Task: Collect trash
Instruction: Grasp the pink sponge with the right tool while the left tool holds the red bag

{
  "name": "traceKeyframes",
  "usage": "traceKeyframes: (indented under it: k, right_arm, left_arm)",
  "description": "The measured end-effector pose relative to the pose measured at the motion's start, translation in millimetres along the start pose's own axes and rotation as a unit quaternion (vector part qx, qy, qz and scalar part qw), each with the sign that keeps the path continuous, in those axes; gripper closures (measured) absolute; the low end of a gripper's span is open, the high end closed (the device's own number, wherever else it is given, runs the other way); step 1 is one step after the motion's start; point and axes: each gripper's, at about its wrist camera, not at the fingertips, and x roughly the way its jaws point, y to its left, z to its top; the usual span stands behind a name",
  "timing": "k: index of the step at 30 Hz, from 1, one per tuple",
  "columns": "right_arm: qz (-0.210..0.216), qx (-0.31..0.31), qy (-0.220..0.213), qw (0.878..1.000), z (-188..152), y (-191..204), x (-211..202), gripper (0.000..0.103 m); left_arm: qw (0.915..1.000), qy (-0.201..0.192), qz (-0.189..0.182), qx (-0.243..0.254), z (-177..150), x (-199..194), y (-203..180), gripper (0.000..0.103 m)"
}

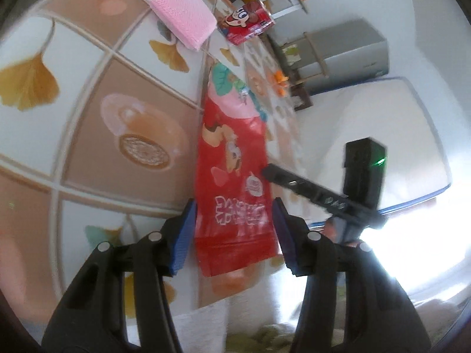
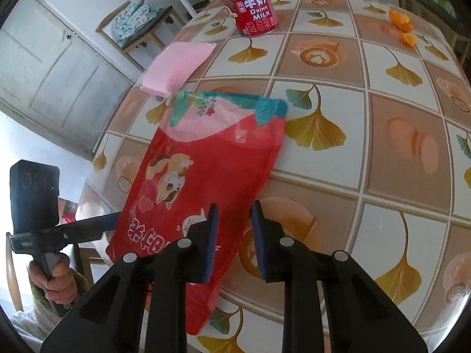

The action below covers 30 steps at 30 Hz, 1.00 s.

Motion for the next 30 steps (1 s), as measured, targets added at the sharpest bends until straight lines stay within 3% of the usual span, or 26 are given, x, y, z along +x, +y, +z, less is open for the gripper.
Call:
traceKeyframes:
  k: [3,4,6,9,11,14,17,18,21,25,28,30]
  right_arm:
    - [0.008,-0.002,0.002,1.000,-1,0,1,0.084]
    - [0.009,-0.003,0.002,1.000,-1,0,1,0.084]
    - [0.008,-0.004,0.001,1.000,-1,-1,1,0.085]
    - [0.011,-0.004,0.001,1.000,-2,-1,1,0.085]
    - [0.014,-0.004,0.001,1.000,-1,-2,1,0.085]
    - [0.023,-0.004,0.013,1.000,1,-2,1,0.085]
    - [0.020,-0.028,-0.002,0.999,11,4,-14,0.083]
    - [0.018,-0.036,-0.008,0.999,15,7,-19,0.078]
    - [0.010,-0.064,-0.039,0.997,40,24,-38,0.048]
    - [0.029,-0.068,-0.059,0.996,86,51,-41,0.029]
    - [0.061,-0.016,-0.016,0.998,126,61,-9,0.028]
    - [0.044,0.011,0.017,0.999,151,70,20,0.027]
  left_arm:
    - [0.9959,0.012,-0.083,-0.034,1,6,5,0.056]
    - [0.9959,0.013,-0.083,-0.035,1,8,4,0.056]
    - [0.9972,0.010,-0.068,-0.029,1,13,1,0.058]
    - [0.9987,0.003,-0.045,-0.024,3,17,-5,0.074]
    - [0.9999,-0.003,-0.008,-0.007,5,18,-11,0.090]
    - [0.9991,-0.014,0.037,0.018,4,17,-20,0.102]
    - [0.9981,-0.024,0.049,0.028,-1,7,-19,0.103]
    - [0.9978,-0.027,0.052,0.031,-2,3,-18,0.103]
    - [0.9965,-0.043,0.066,0.028,-12,-15,-10,0.103]
    - [0.9949,-0.063,0.077,0.017,-25,-38,3,0.103]
    - [0.9931,-0.078,0.087,0.008,-34,-53,13,0.103]
    - [0.9920,-0.087,0.091,0.000,-38,-61,19,0.103]
